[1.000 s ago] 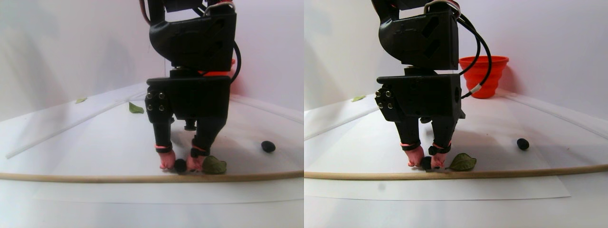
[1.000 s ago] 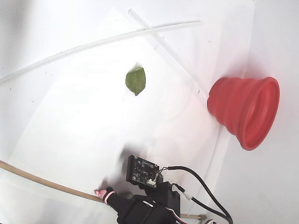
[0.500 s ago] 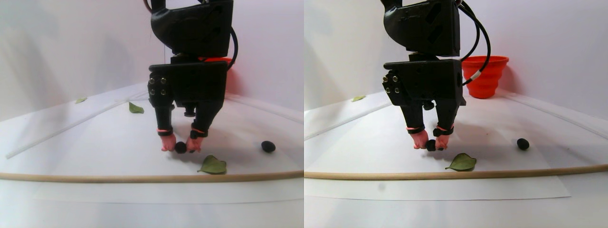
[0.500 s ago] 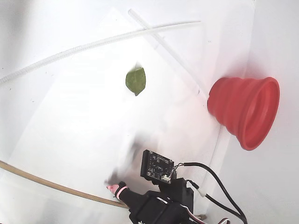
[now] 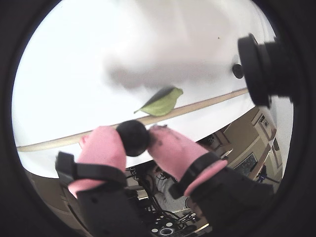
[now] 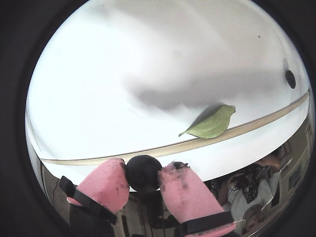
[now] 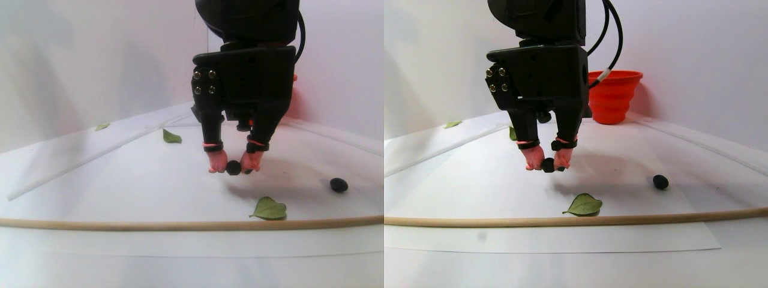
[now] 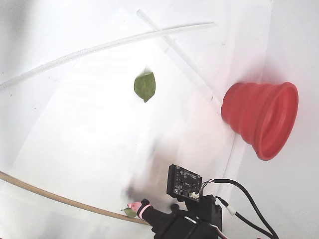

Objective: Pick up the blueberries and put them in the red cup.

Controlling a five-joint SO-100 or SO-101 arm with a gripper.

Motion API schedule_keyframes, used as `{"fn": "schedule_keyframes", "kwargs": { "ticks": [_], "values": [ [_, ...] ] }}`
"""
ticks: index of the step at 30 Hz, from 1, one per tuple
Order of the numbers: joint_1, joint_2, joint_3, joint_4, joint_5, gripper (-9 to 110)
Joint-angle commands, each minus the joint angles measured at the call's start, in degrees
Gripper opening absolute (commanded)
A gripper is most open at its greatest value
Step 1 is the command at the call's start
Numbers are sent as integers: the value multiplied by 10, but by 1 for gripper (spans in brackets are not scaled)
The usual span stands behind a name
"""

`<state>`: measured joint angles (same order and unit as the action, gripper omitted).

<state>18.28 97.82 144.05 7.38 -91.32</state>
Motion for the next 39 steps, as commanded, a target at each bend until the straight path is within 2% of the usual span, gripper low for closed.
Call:
{"fn": "schedule_keyframes", "kwargs": {
  "ticks": [1, 39],
  "values": [
    [18, 62, -11, 6, -9, 10],
    [83, 160, -164, 66, -49, 11]
  ]
}}
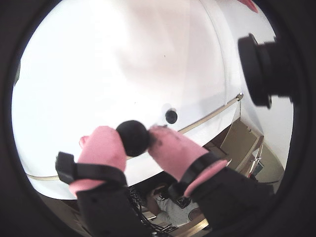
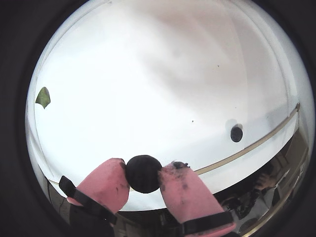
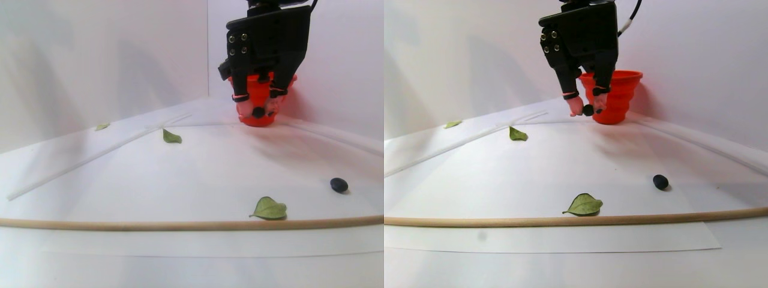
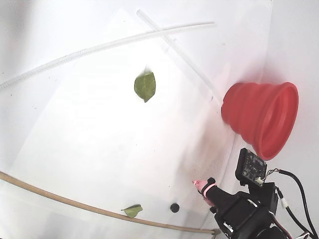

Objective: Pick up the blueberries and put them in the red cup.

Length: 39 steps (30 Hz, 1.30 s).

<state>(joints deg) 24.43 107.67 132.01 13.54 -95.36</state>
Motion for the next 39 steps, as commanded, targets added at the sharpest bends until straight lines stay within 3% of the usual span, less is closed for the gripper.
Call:
{"fn": "schedule_keyframes", "kwargs": {
  "ticks": [1, 39],
  "values": [
    [21, 63, -48, 4, -9, 11],
    [15, 83, -194, 11, -18, 11]
  ]
}}
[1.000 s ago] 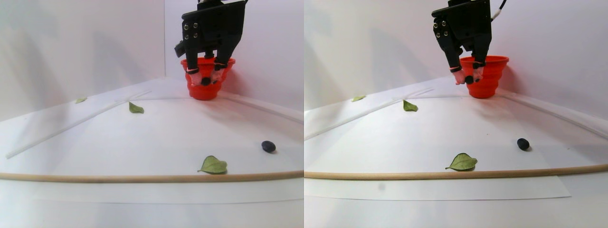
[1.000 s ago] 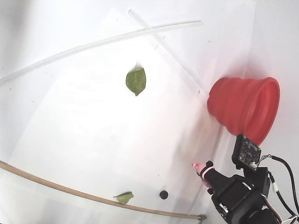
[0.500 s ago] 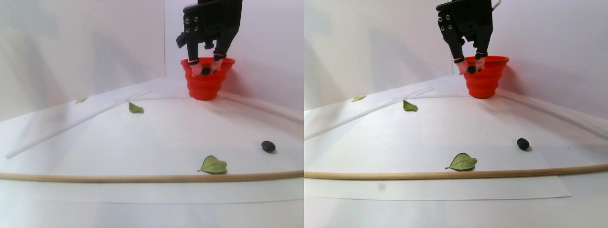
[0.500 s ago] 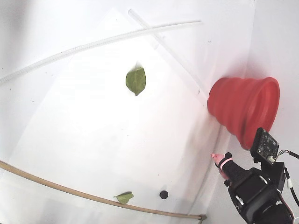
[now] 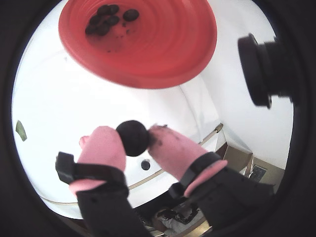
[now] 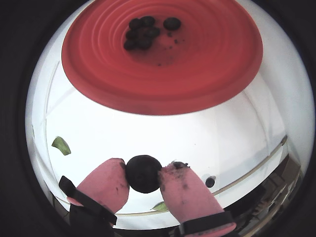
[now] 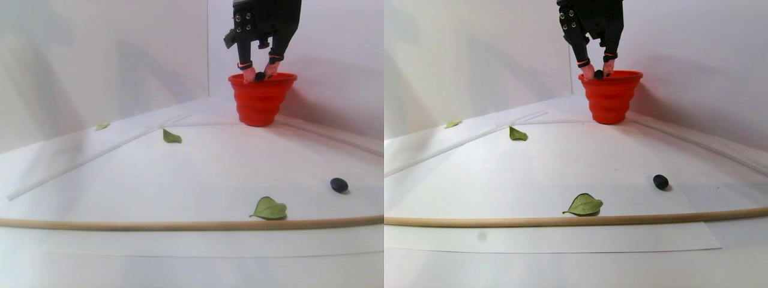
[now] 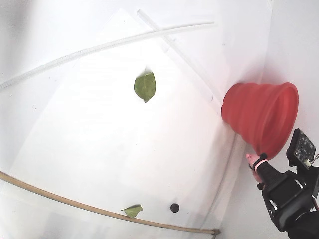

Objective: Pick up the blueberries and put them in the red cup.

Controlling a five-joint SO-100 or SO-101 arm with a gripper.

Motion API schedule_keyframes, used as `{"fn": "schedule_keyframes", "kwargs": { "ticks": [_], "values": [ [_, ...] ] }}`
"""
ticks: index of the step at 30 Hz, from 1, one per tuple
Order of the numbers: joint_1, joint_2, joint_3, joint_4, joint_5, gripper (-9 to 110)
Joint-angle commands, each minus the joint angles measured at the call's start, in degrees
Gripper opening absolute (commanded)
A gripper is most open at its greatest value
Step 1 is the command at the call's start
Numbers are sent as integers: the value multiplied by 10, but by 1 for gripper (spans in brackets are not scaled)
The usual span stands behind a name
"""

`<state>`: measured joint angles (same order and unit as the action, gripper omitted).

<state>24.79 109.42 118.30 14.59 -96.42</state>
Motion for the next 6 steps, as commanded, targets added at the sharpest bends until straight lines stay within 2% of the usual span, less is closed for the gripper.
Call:
{"fn": "schedule_keyframes", "kwargs": {
  "ticks": [1, 6],
  "values": [
    [11, 62, -64, 0, -8, 11],
    [11, 41, -98, -6, -7, 11]
  ]
}}
